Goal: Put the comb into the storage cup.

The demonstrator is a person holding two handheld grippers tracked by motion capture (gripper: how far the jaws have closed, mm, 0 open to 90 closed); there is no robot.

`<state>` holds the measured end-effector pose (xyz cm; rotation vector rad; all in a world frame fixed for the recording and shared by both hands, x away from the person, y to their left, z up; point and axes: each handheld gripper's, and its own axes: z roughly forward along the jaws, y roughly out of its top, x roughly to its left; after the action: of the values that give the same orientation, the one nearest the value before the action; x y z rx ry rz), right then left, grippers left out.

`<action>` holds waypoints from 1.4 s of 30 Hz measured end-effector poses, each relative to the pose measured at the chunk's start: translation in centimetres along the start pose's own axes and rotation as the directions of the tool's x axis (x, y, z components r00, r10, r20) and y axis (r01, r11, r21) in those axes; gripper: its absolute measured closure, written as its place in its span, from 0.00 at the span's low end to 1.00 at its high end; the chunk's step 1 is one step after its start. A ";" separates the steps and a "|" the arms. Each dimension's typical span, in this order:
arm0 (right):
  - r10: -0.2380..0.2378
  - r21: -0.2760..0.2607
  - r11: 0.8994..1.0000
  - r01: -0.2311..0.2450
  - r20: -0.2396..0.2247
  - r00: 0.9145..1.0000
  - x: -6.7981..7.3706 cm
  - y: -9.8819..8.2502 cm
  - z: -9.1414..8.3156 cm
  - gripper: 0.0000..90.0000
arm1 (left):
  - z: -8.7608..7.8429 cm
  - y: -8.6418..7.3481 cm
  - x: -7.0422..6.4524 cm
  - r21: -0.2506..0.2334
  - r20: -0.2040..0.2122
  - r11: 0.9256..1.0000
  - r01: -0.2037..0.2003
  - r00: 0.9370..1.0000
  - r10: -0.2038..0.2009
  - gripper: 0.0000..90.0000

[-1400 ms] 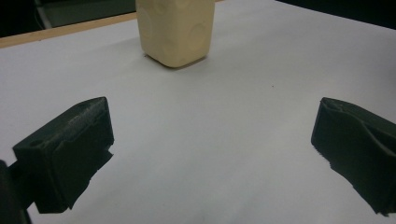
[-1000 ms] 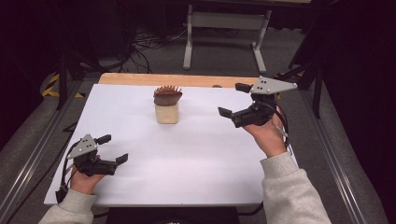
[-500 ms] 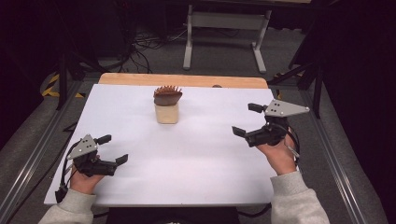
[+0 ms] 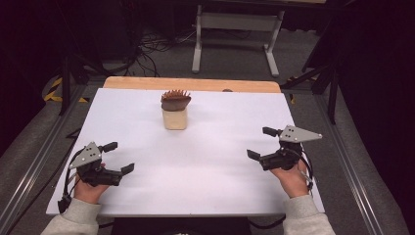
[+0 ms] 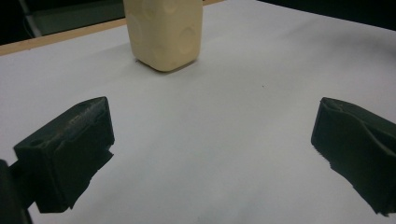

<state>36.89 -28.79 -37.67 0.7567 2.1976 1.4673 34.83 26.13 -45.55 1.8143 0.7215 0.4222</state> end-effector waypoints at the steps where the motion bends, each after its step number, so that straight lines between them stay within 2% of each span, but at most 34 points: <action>1: 0.001 -0.001 1.000 -0.001 -0.002 1.000 0.0 -0.4 0.0 0.00 | 0.0 0.0 0.0 0.001 0.001 1.000 -0.002 1.000 0.002 0.00; 18: 0.026 0.009 1.000 -0.026 -0.006 1.000 0.8 -6.1 1.3 0.00 | 0.2 -0.5 0.1 -0.010 -0.006 1.000 0.009 1.000 -0.009 0.00; 25: 0.061 0.029 0.998 -0.061 0.006 0.998 1.5 -8.1 1.8 0.00 | 0.2 -0.6 0.0 -0.017 -0.019 1.000 0.014 1.000 -0.014 0.00; 27: 0.044 0.035 0.998 -0.044 0.005 0.999 1.6 -8.1 1.9 0.00 | 0.2 -0.6 0.0 -0.023 -0.027 1.000 0.017 0.999 -0.017 0.00; 30: 0.055 0.050 0.997 -0.055 0.007 0.998 1.6 -8.1 2.1 0.00 | 0.2 -0.6 0.0 -0.029 -0.028 0.999 0.023 0.999 -0.023 0.00; 35: 0.064 0.032 0.997 -0.065 0.026 0.998 1.5 -8.1 1.8 0.00 | 0.3 -0.6 0.0 -0.025 -0.024 0.999 0.026 0.999 -0.026 0.00; 36: 0.079 0.011 0.997 -0.080 0.035 0.996 1.2 -8.2 1.5 0.00 | 0.3 -0.6 0.0 -0.020 -0.028 1.000 0.021 0.999 -0.022 0.00; 42: 0.071 0.026 0.997 -0.072 0.046 0.996 1.3 -8.3 1.7 0.00 | 0.4 -0.6 -0.1 -0.029 -0.033 0.999 0.017 0.999 -0.018 0.00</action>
<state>35.03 -29.29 -45.98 0.8776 2.1825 1.4421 34.82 25.96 -46.24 1.7765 0.7505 0.4501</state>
